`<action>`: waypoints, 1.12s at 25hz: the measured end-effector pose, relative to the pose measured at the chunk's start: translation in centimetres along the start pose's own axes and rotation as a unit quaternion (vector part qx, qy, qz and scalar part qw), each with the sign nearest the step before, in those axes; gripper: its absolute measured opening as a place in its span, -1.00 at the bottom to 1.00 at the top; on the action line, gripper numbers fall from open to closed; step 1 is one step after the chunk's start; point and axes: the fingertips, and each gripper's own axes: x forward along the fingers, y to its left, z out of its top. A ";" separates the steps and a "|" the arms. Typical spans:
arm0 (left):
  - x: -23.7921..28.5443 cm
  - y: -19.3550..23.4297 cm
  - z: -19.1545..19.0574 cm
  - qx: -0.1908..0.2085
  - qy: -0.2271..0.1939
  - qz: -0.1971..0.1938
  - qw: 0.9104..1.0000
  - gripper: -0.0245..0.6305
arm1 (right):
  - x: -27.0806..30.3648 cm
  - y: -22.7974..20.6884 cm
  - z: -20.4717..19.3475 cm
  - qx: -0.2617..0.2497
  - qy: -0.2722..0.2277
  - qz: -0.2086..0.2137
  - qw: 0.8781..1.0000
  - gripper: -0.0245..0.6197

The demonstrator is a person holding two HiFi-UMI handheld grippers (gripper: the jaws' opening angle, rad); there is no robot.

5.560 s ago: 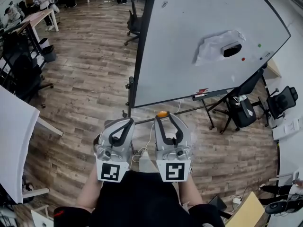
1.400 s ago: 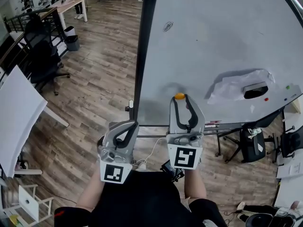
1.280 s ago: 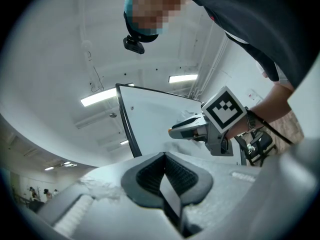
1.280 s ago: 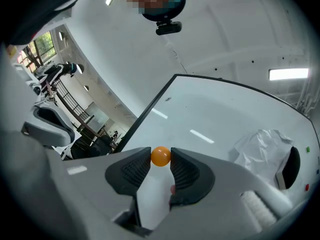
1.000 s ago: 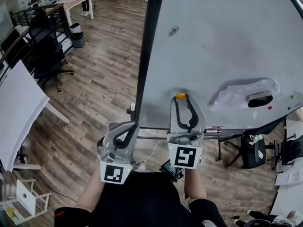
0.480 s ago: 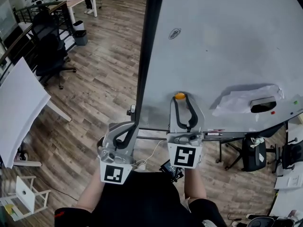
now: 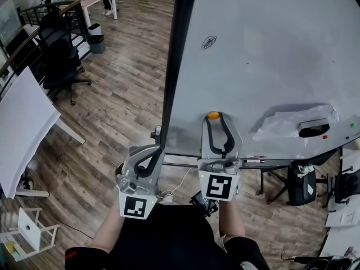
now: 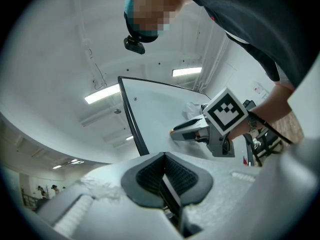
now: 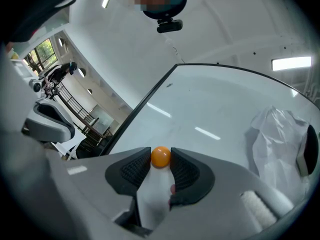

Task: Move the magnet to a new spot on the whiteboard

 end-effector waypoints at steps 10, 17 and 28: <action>0.1 -0.1 -0.2 -0.002 -0.001 -0.003 1.000 -0.92 | 0.0 0.0 -0.1 0.005 -0.001 0.002 1.000 -0.53; -0.3 0.2 0.1 -0.003 -0.003 -0.004 1.000 -0.92 | -0.3 -0.1 0.1 0.012 0.004 -0.002 1.000 -0.52; -1.2 -0.3 1.0 -0.009 -0.019 -0.023 1.000 -0.92 | -2.2 0.5 1.4 0.014 0.005 -0.009 1.000 -0.60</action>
